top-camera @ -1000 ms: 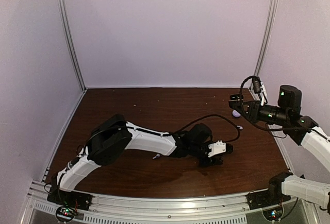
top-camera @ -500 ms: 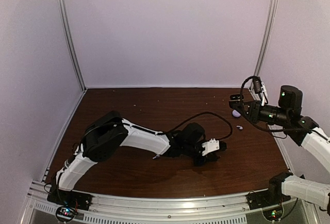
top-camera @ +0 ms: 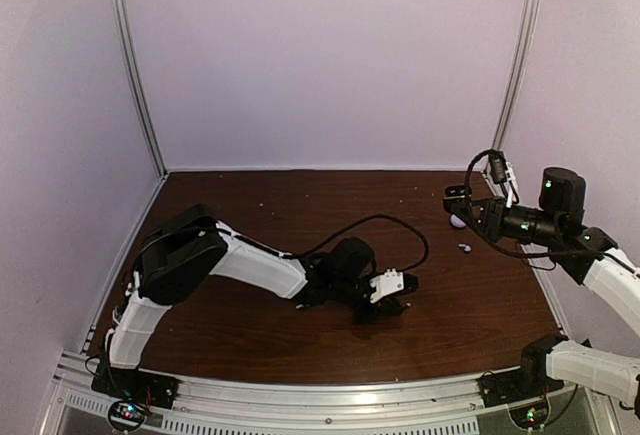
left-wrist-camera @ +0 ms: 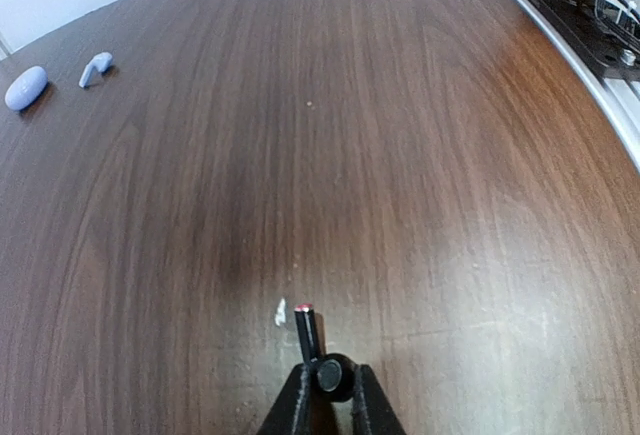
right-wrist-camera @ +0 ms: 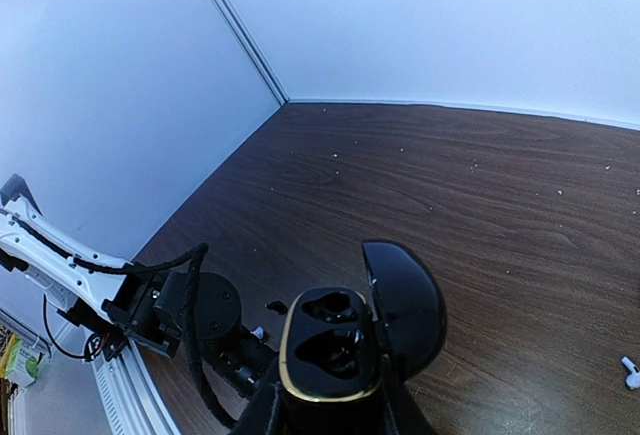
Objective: Insert the wireless bluetooth earbuds into the charging case
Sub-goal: Place the left earbud at the center of the board, then pick up the charging case from the center of the board, then place the left earbud in the left side groove of the charging case.
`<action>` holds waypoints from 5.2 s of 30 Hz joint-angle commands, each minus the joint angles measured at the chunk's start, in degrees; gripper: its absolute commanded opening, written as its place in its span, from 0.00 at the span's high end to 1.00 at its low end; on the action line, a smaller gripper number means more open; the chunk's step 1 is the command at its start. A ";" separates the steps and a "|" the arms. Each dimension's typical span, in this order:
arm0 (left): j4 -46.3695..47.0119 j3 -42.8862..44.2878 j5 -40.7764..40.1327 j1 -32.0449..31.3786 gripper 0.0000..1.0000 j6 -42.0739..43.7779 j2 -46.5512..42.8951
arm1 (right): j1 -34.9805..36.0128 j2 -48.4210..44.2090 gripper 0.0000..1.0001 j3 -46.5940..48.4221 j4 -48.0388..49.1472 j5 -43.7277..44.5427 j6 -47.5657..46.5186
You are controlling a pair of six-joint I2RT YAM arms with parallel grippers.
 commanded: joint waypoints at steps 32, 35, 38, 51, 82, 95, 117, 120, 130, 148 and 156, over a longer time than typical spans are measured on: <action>-15.69 -18.79 -6.32 2.09 0.82 2.66 -19.53 | -0.33 -1.65 1.00 -4.86 6.67 -8.30 2.36; -10.61 -21.70 -7.07 2.14 0.69 1.59 -20.83 | -0.20 -1.88 1.00 -5.31 7.97 -9.56 2.71; -5.84 -24.76 -7.10 2.13 0.61 0.10 -22.27 | -0.03 -2.40 1.00 -5.48 8.90 -10.15 2.86; 28.00 -43.08 -3.09 2.25 0.53 -9.25 -25.71 | 0.51 -3.80 1.00 -5.82 10.37 -11.85 3.67; 39.01 -41.99 -5.19 2.25 0.65 -15.33 -13.76 | 0.55 -3.55 1.00 -4.90 10.24 -11.54 3.33; 34.58 -39.81 -6.71 2.26 0.74 -12.80 -12.95 | 0.64 -2.67 1.00 -4.86 10.33 -11.36 3.05; 18.82 -38.32 -8.15 2.18 0.89 -8.82 -27.28 | 1.74 -3.58 1.00 -5.48 12.66 -11.30 2.93; 12.94 -37.86 -9.39 2.18 0.89 -8.13 -32.76 | 3.02 -3.66 1.00 -5.82 14.66 -10.76 2.89; -5.93 -36.70 -14.51 1.73 0.89 -0.93 -55.80 | 16.17 0.35 1.00 -3.41 18.70 -4.78 -4.55; -33.37 -22.44 -26.96 -11.07 0.89 7.79 -64.92 | 34.72 7.63 1.00 -3.79 21.06 0.23 -22.88; -37.15 -16.34 -28.21 -13.77 0.89 10.65 -61.50 | 38.87 8.22 1.00 -3.28 19.78 3.50 -26.17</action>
